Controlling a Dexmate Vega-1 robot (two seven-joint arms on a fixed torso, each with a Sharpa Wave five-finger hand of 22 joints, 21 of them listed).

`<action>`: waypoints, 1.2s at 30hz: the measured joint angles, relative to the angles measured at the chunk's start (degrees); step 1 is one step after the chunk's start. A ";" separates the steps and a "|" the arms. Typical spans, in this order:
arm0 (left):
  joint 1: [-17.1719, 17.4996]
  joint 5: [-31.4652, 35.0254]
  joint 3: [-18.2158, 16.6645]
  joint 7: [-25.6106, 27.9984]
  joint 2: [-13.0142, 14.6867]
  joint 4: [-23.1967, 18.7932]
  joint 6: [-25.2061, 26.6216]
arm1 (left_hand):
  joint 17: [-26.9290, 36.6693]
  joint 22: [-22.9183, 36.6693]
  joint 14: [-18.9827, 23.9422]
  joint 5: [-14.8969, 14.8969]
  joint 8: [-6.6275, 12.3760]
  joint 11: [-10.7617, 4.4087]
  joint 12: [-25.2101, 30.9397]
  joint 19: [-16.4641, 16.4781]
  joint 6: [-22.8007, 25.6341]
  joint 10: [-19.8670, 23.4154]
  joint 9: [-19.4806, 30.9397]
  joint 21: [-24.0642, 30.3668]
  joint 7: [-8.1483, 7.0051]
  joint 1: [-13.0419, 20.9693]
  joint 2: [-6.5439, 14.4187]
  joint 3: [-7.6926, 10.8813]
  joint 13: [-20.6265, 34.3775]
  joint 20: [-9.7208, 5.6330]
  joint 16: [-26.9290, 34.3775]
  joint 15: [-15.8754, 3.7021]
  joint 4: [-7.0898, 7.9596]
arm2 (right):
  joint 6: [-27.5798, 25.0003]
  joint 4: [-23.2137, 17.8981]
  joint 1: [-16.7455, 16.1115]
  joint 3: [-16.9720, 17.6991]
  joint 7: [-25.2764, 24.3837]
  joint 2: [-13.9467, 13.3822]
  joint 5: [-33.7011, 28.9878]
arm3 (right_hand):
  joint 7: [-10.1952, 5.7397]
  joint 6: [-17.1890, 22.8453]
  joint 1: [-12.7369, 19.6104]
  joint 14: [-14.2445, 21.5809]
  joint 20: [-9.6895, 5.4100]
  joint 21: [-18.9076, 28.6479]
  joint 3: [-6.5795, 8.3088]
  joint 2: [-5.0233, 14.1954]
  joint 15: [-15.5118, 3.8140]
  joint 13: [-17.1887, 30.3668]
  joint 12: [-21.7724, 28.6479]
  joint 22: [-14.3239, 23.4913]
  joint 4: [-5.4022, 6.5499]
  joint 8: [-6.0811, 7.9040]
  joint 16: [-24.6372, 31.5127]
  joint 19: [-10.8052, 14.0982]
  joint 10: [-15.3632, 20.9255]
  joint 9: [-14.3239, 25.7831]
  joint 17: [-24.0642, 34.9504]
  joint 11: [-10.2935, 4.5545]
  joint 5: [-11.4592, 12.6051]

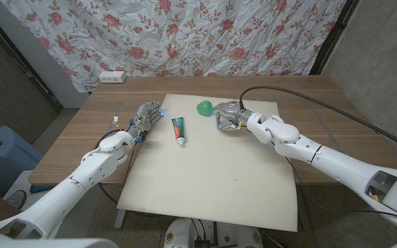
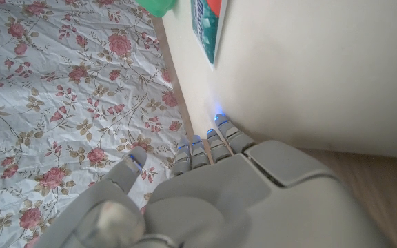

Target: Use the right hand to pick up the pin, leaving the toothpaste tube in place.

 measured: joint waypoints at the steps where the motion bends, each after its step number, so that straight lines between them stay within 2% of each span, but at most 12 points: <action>1: 0.21 0.00 -0.08 0.08 0.09 -0.24 -0.03 | 0.00 0.00 0.00 0.00 0.00 0.00 0.00 0.00 0.00 0.00 0.00 0.00 0.00 0.00 0.00 0.00 0.00 0.00 0.00 0.00 0.00 | 0.00 -0.08 -0.04 0.10 0.02 0.00 0.28 | 0.00 0.00 0.00 0.00 0.00 0.00 0.00 0.00 0.00 0.00 0.00 0.00 0.00 0.00 0.00 0.00 0.00 -0.07 0.00 0.00 0.00; 15: 2.69 0.30 -1.17 2.22 1.44 -3.63 -0.28 | 0.00 0.00 0.00 0.00 0.00 -0.04 0.00 0.00 0.02 0.04 0.00 0.00 -0.02 0.00 0.00 0.00 0.00 0.00 -0.06 0.00 0.00 | 0.45 -0.96 -0.49 1.36 -0.03 -0.21 2.91 | -0.01 0.00 0.00 0.00 0.00 -0.27 0.00 -0.01 0.01 0.00 -0.29 0.00 0.00 -0.02 0.00 0.00 0.00 -0.21 -0.01 0.00 -0.01; 23: 2.69 1.77 -1.17 3.92 1.44 -3.63 -0.33 | -0.13 0.00 -0.63 0.00 0.00 -0.43 0.00 0.00 0.64 0.43 0.00 0.00 -0.60 0.00 0.00 0.34 0.00 0.00 -0.27 -0.63 -0.34 | 0.45 -1.62 -1.05 2.39 -0.03 -0.66 2.91 | -0.01 -0.01 0.00 0.00 0.00 -0.27 0.00 -0.01 0.01 0.00 -0.28 0.00 0.00 -0.04 0.00 -0.01 -0.01 -0.36 -0.01 0.00 -0.03; 24: 4.37 2.18 -1.74 4.27 3.12 -7.09 -0.33 | -0.12 0.00 -0.63 0.00 0.00 -0.63 0.00 0.00 0.75 0.63 0.00 0.00 -0.49 0.00 0.00 0.41 0.00 0.00 -0.27 -0.63 -0.41 | 0.89 -1.71 -1.12 2.50 -0.90 -0.73 4.55 | -0.01 -0.01 0.01 0.00 0.00 -0.27 0.00 -0.02 0.01 0.00 -0.28 0.00 0.00 -0.05 0.00 -0.01 -0.01 -0.38 -0.01 0.00 -0.04; 28: 4.37 3.56 -1.74 5.27 3.12 -7.09 -0.28 | -0.12 0.00 -0.52 0.00 0.00 -0.52 0.00 0.31 1.26 0.93 0.00 0.00 -0.40 0.00 0.00 0.41 0.00 -0.32 -0.27 -1.15 -0.41 | 0.89 -2.08 -1.57 3.02 -0.90 -1.03 4.55 | -0.01 -0.01 0.01 0.00 0.00 -0.27 0.00 -0.02 0.01 0.00 -0.28 0.00 0.00 -0.07 0.00 -0.01 -0.01 -0.41 -0.01 0.00 -0.04; 29: 4.90 3.88 -1.79 5.47 4.04 -9.07 -0.21 | -0.12 0.00 -0.52 0.00 0.00 -0.72 0.00 0.31 1.37 1.14 0.00 0.00 -0.33 0.00 0.00 0.41 0.00 -0.31 -0.27 -1.15 -0.41 | 1.05 -2.20 -1.71 3.18 -1.69 -1.12 5.33 | -0.01 -0.01 0.01 0.00 0.00 -0.27 0.00 -0.02 0.01 0.00 -0.28 0.00 0.00 -0.08 0.00 -0.01 -0.01 -0.43 -0.01 0.00 -0.04; 36: 5.43 6.79 -1.39 6.86 5.27 -12.15 0.39 | -0.12 0.00 -0.21 0.00 0.00 -0.92 0.00 0.62 1.55 1.34 0.00 0.00 -0.50 0.00 0.00 0.64 0.00 -0.62 -0.27 -1.45 -0.64 | 1.08 -2.91 -2.49 4.00 -2.66 -1.58 6.21 | -0.02 -0.01 0.01 0.16 0.00 -0.27 0.00 -0.02 -0.15 0.00 -0.50 0.00 -0.01 -0.13 0.00 -0.01 0.20 -0.48 -0.01 0.22 -0.04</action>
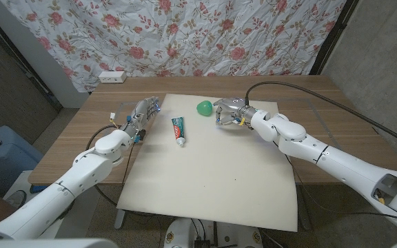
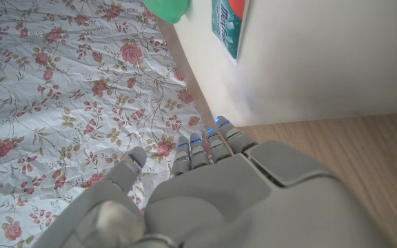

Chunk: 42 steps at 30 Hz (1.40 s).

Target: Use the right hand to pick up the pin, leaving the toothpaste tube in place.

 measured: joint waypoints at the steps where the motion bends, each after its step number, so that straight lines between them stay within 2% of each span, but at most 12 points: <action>1: 0.00 0.11 0.00 0.05 0.00 0.00 0.02 | 0.00 0.00 0.00 0.00 0.00 0.12 0.00 0.00 0.00 0.12 0.00 0.00 0.00 0.00 0.00 0.00 0.00 0.00 0.00 0.00 0.00 | 0.00 -0.04 -0.04 0.04 0.00 -0.02 0.00 | 0.00 0.00 0.00 0.17 0.00 0.00 0.00 0.00 -0.17 0.00 0.00 0.00 0.00 0.00 0.00 0.00 0.00 0.00 0.00 0.00 0.00; 3: 0.00 1.22 0.00 0.65 0.00 0.00 0.30 | 0.00 0.00 0.00 0.00 0.00 0.20 0.00 0.00 0.00 0.21 0.00 0.00 0.00 0.00 0.00 0.00 0.00 0.00 0.00 0.00 0.00 | 0.00 -0.26 -0.31 0.29 0.00 -0.16 0.00 | 0.00 0.00 0.00 0.16 0.00 0.00 0.00 0.00 -0.16 0.00 0.00 0.00 0.00 0.00 0.00 0.00 0.00 0.01 0.00 0.00 0.00; 4: 0.50 1.74 0.40 0.94 0.79 -1.94 0.45 | 0.00 0.00 0.00 0.00 0.00 0.00 0.00 0.00 0.00 0.41 0.00 0.00 0.00 0.00 0.00 0.00 0.00 0.00 0.00 0.00 0.00 | -0.28 -0.37 -0.42 0.42 -0.54 -0.21 0.29 | 0.00 0.00 0.00 0.16 0.00 0.00 0.00 0.00 -0.16 0.00 0.00 0.00 0.00 -0.01 0.00 0.00 0.00 0.01 0.00 0.00 0.00; 7: 0.50 3.16 0.40 1.59 0.79 -1.94 0.88 | 0.00 0.00 0.22 0.00 0.01 -0.12 0.13 0.23 0.62 0.53 0.00 0.00 -0.01 0.00 0.00 0.08 0.00 -0.23 0.00 -0.21 -0.08 | -0.28 -0.56 -0.66 0.65 -0.54 -0.31 0.29 | 0.00 0.00 0.00 0.16 0.00 0.01 0.00 0.00 -0.16 0.00 0.00 0.00 0.00 -0.01 0.00 0.00 0.00 -0.03 0.00 0.00 0.00; 9: 1.58 3.70 0.63 2.16 1.85 -4.59 1.02 | 0.00 0.00 0.42 0.00 0.23 -0.51 0.28 0.41 0.75 0.93 0.00 0.00 -0.13 0.00 0.00 0.23 0.00 -0.41 0.00 -0.41 -0.23 | -0.85 -0.73 -0.90 0.83 -1.12 -0.39 0.55 | 0.00 0.00 0.00 0.16 0.00 0.01 0.00 0.00 -0.16 0.00 0.00 0.00 0.00 -0.04 0.00 0.00 0.00 -0.13 0.00 0.00 0.00; 17: 2.42 8.63 0.66 4.90 2.65 -6.50 1.82 | 0.01 0.00 0.72 0.00 0.23 -0.82 0.28 0.71 1.34 1.23 0.00 0.00 -0.31 0.00 0.00 0.47 0.00 -0.71 0.00 -0.71 -0.46 | -1.46 -1.48 -1.88 1.41 -1.67 -0.56 0.77 | -0.01 0.00 0.00 0.16 0.00 0.04 -0.17 0.00 -0.15 0.00 0.00 0.00 -0.17 -0.23 0.00 0.00 0.00 -0.19 0.00 0.00 0.00; 18: 3.08 9.60 0.84 5.23 3.70 -8.50 2.03 | 0.01 0.00 0.72 0.00 0.23 -0.82 0.28 0.71 1.35 1.23 0.00 0.00 -0.32 0.00 0.00 0.47 0.00 -0.71 0.01 -0.71 -0.46 | -2.00 -1.57 -2.05 1.49 -2.26 -0.56 0.88 | -0.01 0.00 0.00 0.16 0.00 0.04 -0.17 0.00 -0.15 0.00 0.00 0.00 -0.17 -0.23 0.00 0.00 0.00 -0.20 0.00 0.00 0.00; 21: 3.26 11.54 1.07 5.59 4.39 -9.52 2.46 | 0.01 0.00 0.72 0.00 0.23 -0.82 0.28 0.72 1.54 1.23 0.00 0.00 -0.52 0.00 0.00 0.70 0.00 -0.72 0.00 -0.71 -0.70 | -2.44 -1.78 -2.38 1.61 -2.71 -0.53 0.92 | -0.21 0.20 0.00 0.15 0.00 0.04 -0.17 0.00 -0.15 0.00 0.01 0.00 -0.17 -0.37 0.00 0.00 0.00 -0.26 0.00 0.00 0.00; 37: 1.66 22.90 4.07 2.81 8.94 -12.97 5.61 | 0.16 0.00 0.72 0.00 0.23 -1.13 0.28 0.50 1.86 1.53 0.00 0.00 -0.84 0.00 0.00 1.04 0.00 -0.93 0.01 -1.33 -0.08 | -5.11 -2.99 -3.84 1.79 -4.46 0.13 0.81 | -0.21 0.20 0.02 0.15 0.00 0.04 -0.17 0.02 -0.15 0.00 0.02 0.00 -0.17 -0.60 0.00 0.00 0.31 -0.24 -0.01 -0.32 -0.01; 40: 1.20 24.00 5.00 2.53 10.03 -13.69 5.85 | 0.16 0.00 0.72 0.00 0.23 -1.13 0.28 0.50 2.02 1.53 0.00 0.00 -1.27 0.00 0.00 1.20 0.00 -0.93 0.01 -1.33 0.10 | -6.08 -3.12 -3.97 1.79 -4.87 0.19 0.65 | -0.21 0.20 0.12 0.15 0.00 0.04 -0.17 0.11 -0.15 0.00 0.03 0.00 -0.17 -0.66 0.00 0.00 0.31 -0.39 -0.01 -0.32 -0.01; 42: 1.08 27.09 5.40 1.92 10.47 -14.01 6.61 | 0.16 0.00 0.72 0.00 0.23 -1.16 0.28 0.50 1.72 1.49 0.00 0.00 -1.57 0.00 0.00 1.00 0.00 -0.93 0.01 -1.33 0.28 | -6.26 -3.45 -4.31 1.80 -4.93 0.36 0.62 | -0.21 0.20 0.12 0.15 0.00 0.05 -0.17 0.11 -0.15 0.00 0.03 0.00 -0.17 -0.66 0.00 0.00 0.31 -0.51 -0.01 -0.32 -0.01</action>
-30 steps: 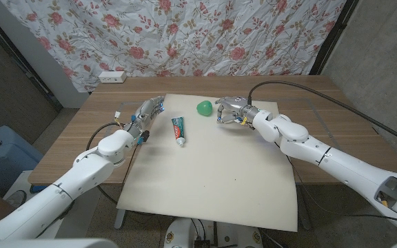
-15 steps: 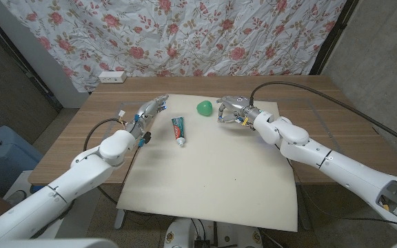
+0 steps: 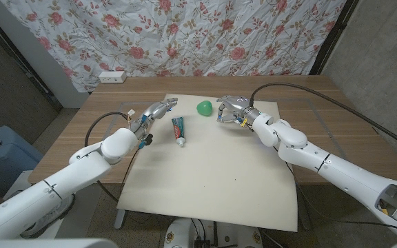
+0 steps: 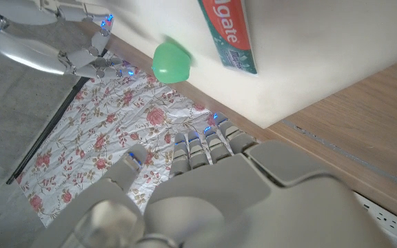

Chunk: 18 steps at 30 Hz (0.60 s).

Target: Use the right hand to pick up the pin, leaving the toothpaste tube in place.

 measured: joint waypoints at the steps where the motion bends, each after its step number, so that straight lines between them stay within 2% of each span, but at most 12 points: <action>1: -0.05 0.39 0.32 -0.07 0.34 -0.26 0.09 | 0.00 0.00 0.00 0.00 -0.16 -0.18 0.00 0.00 0.00 -0.18 0.00 0.00 0.00 0.00 0.00 0.00 0.00 0.00 0.00 0.00 0.00 | -0.34 -0.07 -0.09 0.00 -0.11 0.06 -0.04 | 0.00 0.00 0.08 0.00 0.00 0.00 -0.18 0.08 0.00 0.00 0.00 0.00 0.18 0.00 0.00 0.00 0.00 -0.02 0.00 0.00 0.00; 6: -0.06 4.38 1.20 -0.66 1.52 -1.18 1.01 | 0.00 0.00 0.00 0.00 -0.23 -0.20 0.00 -0.52 -0.13 -0.16 0.00 -0.24 -0.13 0.00 0.00 0.15 0.00 -0.09 0.03 0.00 0.15 | -1.18 -0.28 -0.32 0.00 -0.48 0.35 -0.13 | 0.00 0.00 0.13 0.00 0.00 0.00 -0.24 0.13 0.00 0.00 -0.26 0.00 0.24 -0.01 0.00 0.00 0.00 -0.02 0.00 0.00 -0.16; 12: 0.20 9.85 2.30 -0.73 3.01 -2.54 1.82 | 0.00 0.00 0.00 0.00 -0.23 -0.92 -0.31 -0.52 0.02 -0.06 0.00 -0.37 -0.63 0.00 0.00 -0.15 0.00 -0.09 0.03 0.00 0.76 | -2.05 -0.31 -0.45 -0.14 -0.94 0.73 -0.17 | 0.00 0.00 0.13 0.00 0.00 0.00 -0.24 0.13 0.00 0.00 -0.26 0.00 0.24 -0.02 0.00 0.00 0.01 0.00 0.00 0.01 -0.17; 18: 0.27 14.90 2.40 -0.33 3.16 -2.69 2.63 | 0.28 0.00 0.00 0.00 -0.23 -1.10 -0.31 -0.52 -0.21 0.13 0.00 -0.37 -1.02 0.00 0.00 -0.49 0.00 -0.09 0.03 0.01 1.26 | -2.20 -0.31 -0.55 -0.33 -1.06 0.99 -0.17 | 0.00 0.00 0.13 0.00 -0.23 0.00 -0.24 0.13 0.00 0.00 -0.25 0.00 0.24 -0.23 0.00 0.23 0.20 0.02 0.00 0.21 -0.17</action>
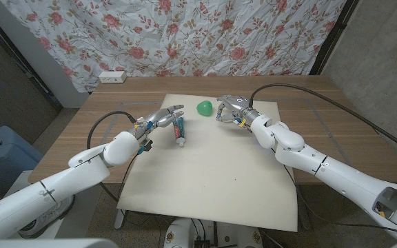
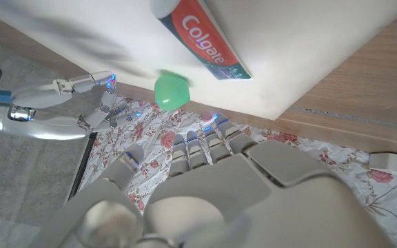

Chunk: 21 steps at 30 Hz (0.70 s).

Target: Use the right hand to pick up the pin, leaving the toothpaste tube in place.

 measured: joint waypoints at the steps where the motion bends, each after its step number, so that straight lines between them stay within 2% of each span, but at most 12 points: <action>1: 0.00 0.83 0.00 0.08 0.00 0.00 0.16 | 0.00 0.00 0.00 0.00 0.00 0.00 0.00 0.00 -0.01 0.00 0.00 0.00 -0.01 0.00 0.00 -0.05 0.00 0.00 0.00 0.00 0.05 | 0.00 0.00 -0.02 -0.03 0.00 0.02 0.00 | 0.00 0.00 0.00 0.00 -0.09 0.00 0.00 0.00 0.00 0.00 0.00 0.00 0.00 0.00 0.00 0.09 0.00 0.00 0.00 0.00 0.00; 6: 0.00 5.17 0.00 0.95 0.00 0.00 1.10 | 0.00 0.00 0.00 0.00 0.00 -0.22 0.02 0.00 0.00 0.23 0.00 0.00 -0.62 -0.32 0.14 -0.28 0.00 0.00 0.00 0.00 0.28 | 0.00 0.00 -0.10 -0.12 0.00 0.12 0.00 | 0.00 0.00 0.00 0.00 -0.09 0.00 -0.17 0.00 0.00 0.00 0.00 0.00 -0.17 -0.01 0.00 0.09 0.00 0.01 0.00 0.00 0.00; 7: 1.65 5.66 1.02 1.03 1.83 -2.09 1.24 | 0.00 0.00 0.00 0.00 0.00 -0.31 0.02 0.00 0.00 0.32 0.00 0.00 -0.62 -0.62 -0.16 -0.29 0.00 0.00 0.00 0.00 0.28 | -0.91 0.00 -0.10 -0.13 -0.84 0.13 0.21 | 0.00 0.00 0.00 0.00 -0.09 0.00 -0.24 0.00 0.00 0.00 0.00 0.00 -0.24 -0.01 0.00 0.09 0.00 0.01 0.00 0.00 0.00; 13: 2.11 10.60 1.17 1.80 2.22 -2.52 2.78 | -0.01 0.00 0.00 0.00 0.00 -0.84 0.02 0.00 0.01 0.23 0.00 0.00 -1.23 -0.62 -0.17 -0.53 0.00 0.00 0.00 0.00 0.53 | -1.02 0.19 -0.11 -0.25 -1.05 0.26 0.33 | 0.00 0.00 0.00 0.00 -0.08 0.00 -0.24 -0.01 0.00 0.00 0.00 0.00 -0.24 -0.16 0.00 0.08 0.00 0.01 0.00 0.00 0.00; 21: 4.64 16.05 1.33 2.76 3.62 -4.07 4.48 | -0.01 0.00 0.00 0.00 0.00 -1.03 0.02 0.00 0.61 0.41 0.00 0.00 -1.83 -0.62 -0.16 -0.86 0.00 0.00 0.00 0.00 0.85 | -1.47 0.43 -0.11 -0.52 -1.56 0.47 0.62 | -0.10 0.10 -0.01 0.00 -0.08 0.00 -0.24 -0.01 0.00 0.00 0.01 0.00 -0.24 -0.23 0.00 0.08 0.31 -0.20 0.00 -0.32 -0.02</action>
